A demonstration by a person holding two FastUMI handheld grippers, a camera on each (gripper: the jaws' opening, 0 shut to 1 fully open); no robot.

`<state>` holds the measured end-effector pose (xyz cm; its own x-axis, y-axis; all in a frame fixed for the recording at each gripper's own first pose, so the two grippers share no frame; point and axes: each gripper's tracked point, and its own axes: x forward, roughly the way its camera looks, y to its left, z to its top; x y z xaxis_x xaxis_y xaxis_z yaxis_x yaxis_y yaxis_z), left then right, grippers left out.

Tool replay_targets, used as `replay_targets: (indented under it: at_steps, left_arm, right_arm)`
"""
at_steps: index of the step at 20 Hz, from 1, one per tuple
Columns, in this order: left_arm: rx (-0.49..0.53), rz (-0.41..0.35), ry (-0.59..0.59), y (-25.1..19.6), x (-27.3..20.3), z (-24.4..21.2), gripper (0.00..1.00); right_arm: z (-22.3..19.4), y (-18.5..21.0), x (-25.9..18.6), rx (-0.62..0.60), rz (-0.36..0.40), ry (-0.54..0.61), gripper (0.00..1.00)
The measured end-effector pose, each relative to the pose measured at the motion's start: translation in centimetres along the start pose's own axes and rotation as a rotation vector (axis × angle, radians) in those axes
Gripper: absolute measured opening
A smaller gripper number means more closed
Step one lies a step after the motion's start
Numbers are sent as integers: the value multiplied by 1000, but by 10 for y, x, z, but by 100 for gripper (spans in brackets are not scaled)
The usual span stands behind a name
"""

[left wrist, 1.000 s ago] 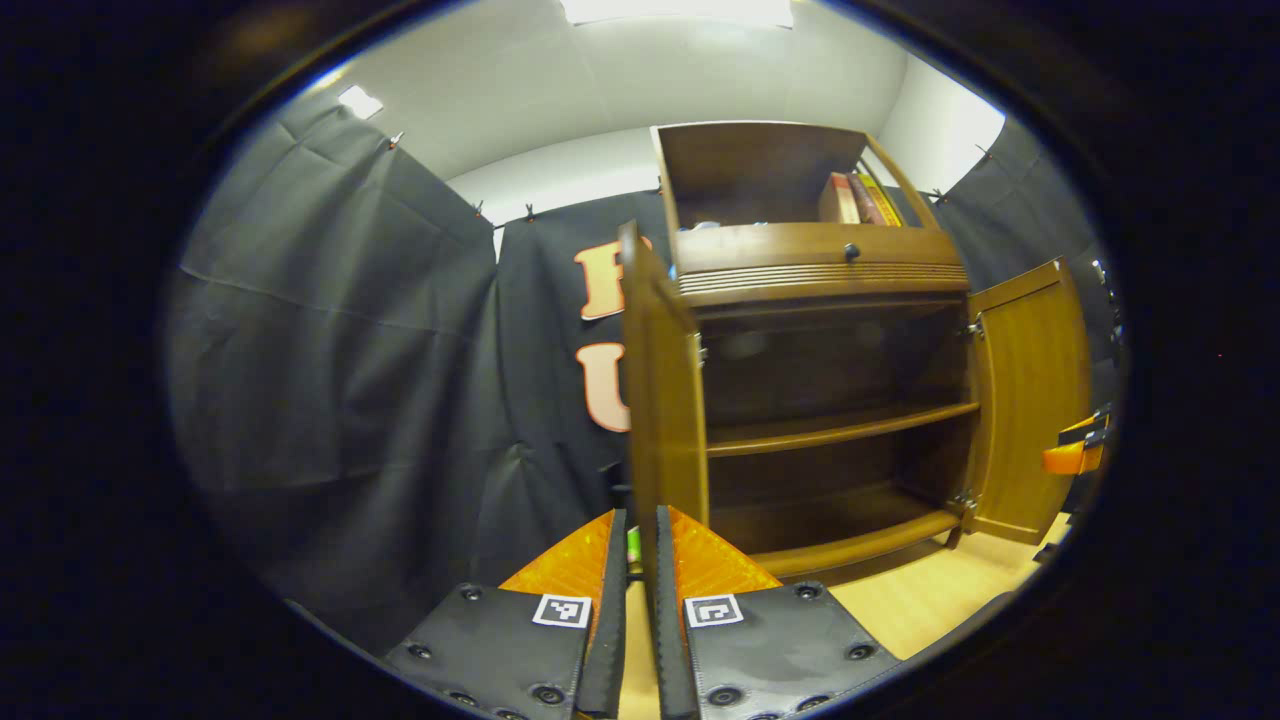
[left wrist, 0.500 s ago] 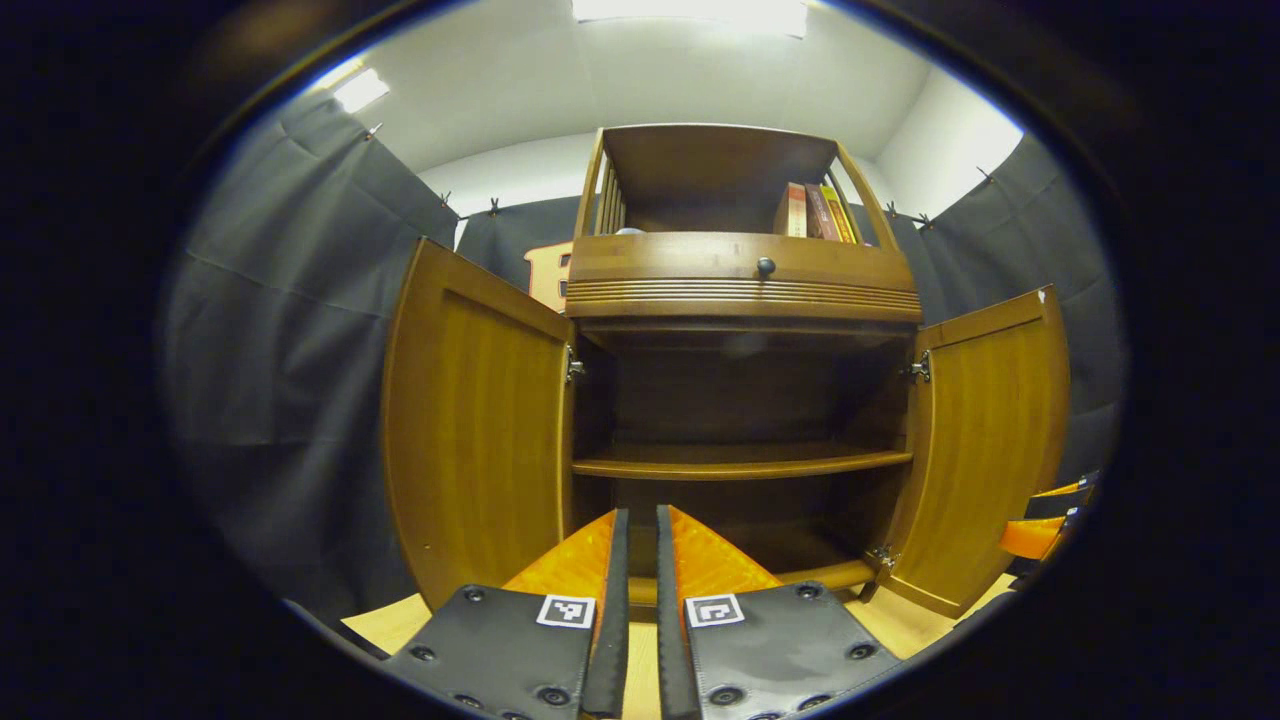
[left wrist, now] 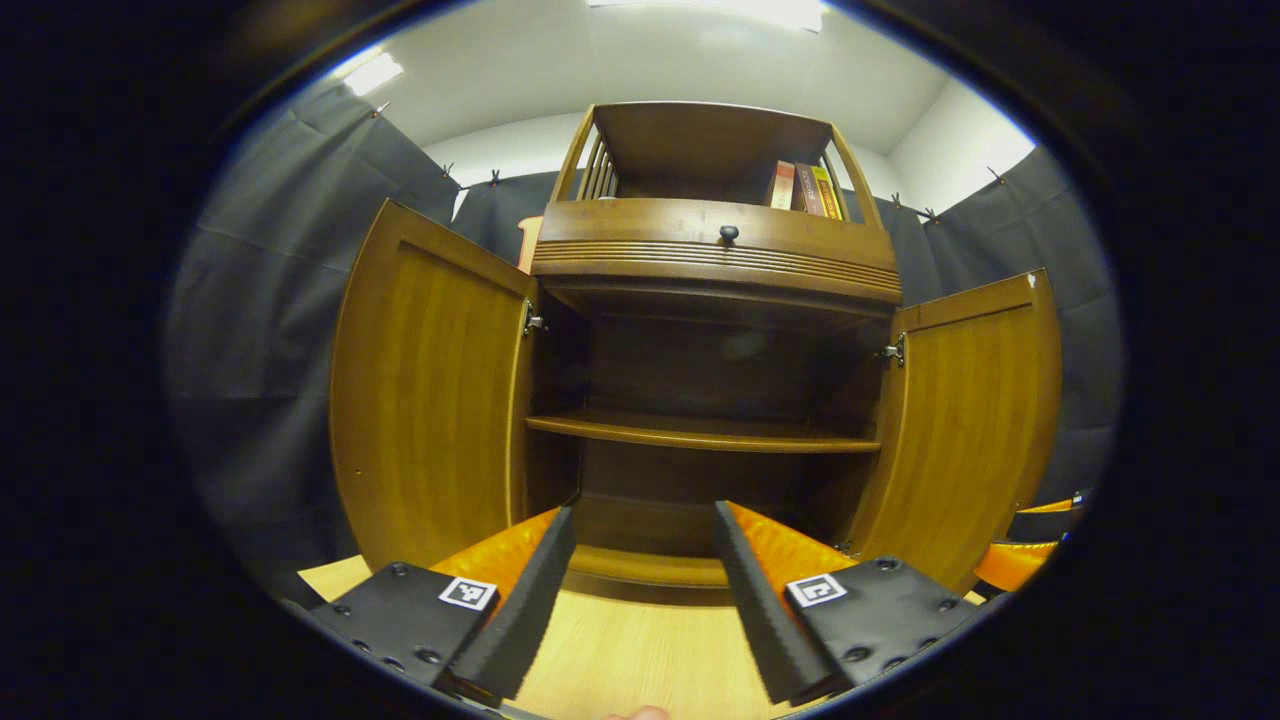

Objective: Open the right door of the double-door shoe cabinet with the right hand, and open the left door with the left hand.

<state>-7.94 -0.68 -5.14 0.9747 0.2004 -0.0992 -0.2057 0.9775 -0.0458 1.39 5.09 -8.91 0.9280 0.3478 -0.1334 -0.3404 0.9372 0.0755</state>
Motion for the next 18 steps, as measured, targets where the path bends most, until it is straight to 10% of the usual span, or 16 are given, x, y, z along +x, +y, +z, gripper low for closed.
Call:
replay_targets:
  at_steps: [18]
  left_arm:
    - [59, 75, -94, 12, 0, 25, 95]
  right_arm:
    - [-8, -8, 2, 4, 3, 15, 93]
